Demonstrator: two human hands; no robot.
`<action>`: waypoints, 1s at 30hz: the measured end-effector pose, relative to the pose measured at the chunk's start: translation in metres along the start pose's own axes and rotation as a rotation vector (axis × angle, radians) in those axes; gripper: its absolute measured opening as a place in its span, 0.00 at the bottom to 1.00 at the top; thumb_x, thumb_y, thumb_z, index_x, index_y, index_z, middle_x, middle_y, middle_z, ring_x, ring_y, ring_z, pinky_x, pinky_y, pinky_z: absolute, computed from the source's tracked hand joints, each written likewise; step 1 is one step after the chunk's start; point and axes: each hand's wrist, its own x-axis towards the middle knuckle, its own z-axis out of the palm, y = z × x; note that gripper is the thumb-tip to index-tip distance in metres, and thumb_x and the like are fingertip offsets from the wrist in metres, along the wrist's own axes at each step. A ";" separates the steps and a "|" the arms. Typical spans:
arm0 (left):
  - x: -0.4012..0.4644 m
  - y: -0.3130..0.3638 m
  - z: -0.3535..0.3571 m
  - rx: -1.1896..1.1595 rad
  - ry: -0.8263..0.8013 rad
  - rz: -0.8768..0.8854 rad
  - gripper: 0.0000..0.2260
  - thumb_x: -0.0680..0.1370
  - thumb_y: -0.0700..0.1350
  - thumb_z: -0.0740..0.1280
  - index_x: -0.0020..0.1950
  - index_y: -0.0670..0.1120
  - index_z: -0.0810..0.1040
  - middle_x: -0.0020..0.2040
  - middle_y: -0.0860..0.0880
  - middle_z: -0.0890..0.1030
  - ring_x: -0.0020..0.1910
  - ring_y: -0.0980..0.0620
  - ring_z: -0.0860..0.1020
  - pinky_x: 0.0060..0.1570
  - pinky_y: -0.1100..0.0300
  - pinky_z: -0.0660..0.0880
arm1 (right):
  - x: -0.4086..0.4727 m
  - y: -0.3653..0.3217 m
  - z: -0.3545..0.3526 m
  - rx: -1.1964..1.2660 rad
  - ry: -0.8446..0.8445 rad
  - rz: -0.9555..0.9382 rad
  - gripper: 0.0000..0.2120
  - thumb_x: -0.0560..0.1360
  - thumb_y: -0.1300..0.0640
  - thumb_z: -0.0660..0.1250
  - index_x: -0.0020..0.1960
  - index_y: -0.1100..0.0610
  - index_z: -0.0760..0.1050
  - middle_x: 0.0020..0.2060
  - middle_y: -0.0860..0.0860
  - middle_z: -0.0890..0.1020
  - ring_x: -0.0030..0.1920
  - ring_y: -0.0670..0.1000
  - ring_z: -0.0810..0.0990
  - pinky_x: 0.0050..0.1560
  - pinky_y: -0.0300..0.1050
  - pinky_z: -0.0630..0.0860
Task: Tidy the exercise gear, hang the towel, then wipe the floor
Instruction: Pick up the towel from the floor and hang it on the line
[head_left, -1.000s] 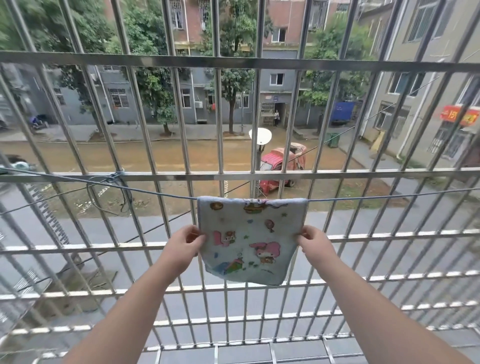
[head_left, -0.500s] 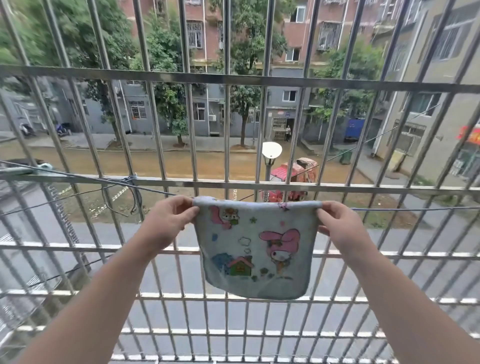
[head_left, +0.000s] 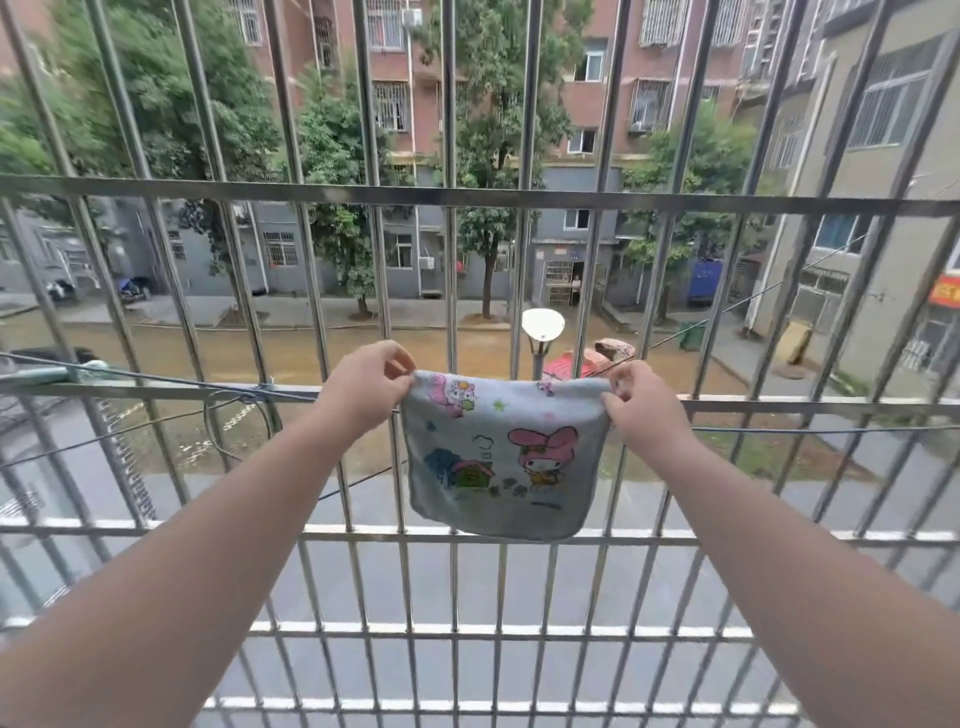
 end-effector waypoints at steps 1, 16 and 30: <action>0.003 -0.002 0.005 0.025 -0.022 -0.003 0.02 0.79 0.46 0.68 0.50 0.52 0.79 0.47 0.55 0.82 0.45 0.57 0.80 0.44 0.57 0.80 | 0.002 0.003 0.006 -0.022 -0.014 0.002 0.10 0.79 0.56 0.65 0.59 0.52 0.72 0.45 0.47 0.79 0.43 0.51 0.77 0.42 0.46 0.72; 0.003 -0.043 0.034 0.242 -0.229 0.067 0.08 0.80 0.50 0.66 0.53 0.50 0.83 0.52 0.52 0.78 0.49 0.51 0.78 0.52 0.52 0.79 | -0.010 0.031 0.040 -0.555 -0.136 -0.112 0.15 0.81 0.52 0.56 0.56 0.48 0.82 0.46 0.50 0.75 0.52 0.56 0.72 0.55 0.55 0.73; -0.059 0.047 0.064 0.044 -0.269 0.617 0.19 0.77 0.44 0.65 0.68 0.51 0.74 0.67 0.52 0.76 0.71 0.51 0.69 0.74 0.51 0.63 | -0.151 0.019 -0.021 -0.350 0.152 0.034 0.21 0.77 0.61 0.61 0.69 0.53 0.72 0.62 0.48 0.77 0.64 0.49 0.71 0.66 0.42 0.66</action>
